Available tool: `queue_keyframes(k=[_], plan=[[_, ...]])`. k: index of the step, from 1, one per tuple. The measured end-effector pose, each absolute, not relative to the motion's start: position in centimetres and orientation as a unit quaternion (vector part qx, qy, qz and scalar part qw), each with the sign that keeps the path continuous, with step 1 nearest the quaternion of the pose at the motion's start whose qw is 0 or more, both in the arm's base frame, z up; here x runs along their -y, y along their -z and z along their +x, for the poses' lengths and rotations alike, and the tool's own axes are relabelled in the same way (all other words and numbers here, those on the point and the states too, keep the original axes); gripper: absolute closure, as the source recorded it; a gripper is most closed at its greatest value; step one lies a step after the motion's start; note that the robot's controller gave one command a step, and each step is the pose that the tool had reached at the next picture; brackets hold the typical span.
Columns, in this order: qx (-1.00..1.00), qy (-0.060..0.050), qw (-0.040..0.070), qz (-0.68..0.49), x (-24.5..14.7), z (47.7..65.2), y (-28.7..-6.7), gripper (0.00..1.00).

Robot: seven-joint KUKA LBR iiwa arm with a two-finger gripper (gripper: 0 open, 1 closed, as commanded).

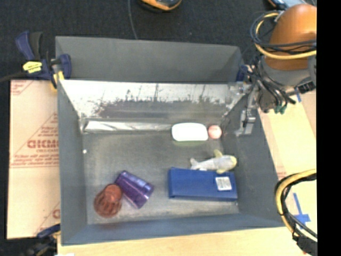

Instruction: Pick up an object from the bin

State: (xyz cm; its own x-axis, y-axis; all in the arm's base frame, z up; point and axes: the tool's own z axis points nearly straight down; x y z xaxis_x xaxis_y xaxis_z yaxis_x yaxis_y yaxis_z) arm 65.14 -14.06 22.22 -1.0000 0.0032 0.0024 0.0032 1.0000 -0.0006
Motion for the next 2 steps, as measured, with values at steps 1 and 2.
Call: queue_keyframes(k=[1,2], plan=[[1.000,-0.001,-0.002,0.000,14.0,65.3,-22.6,0.00],[0.998,-0.002,-0.003,0.066,14.0,61.4,-15.1,0.00]])
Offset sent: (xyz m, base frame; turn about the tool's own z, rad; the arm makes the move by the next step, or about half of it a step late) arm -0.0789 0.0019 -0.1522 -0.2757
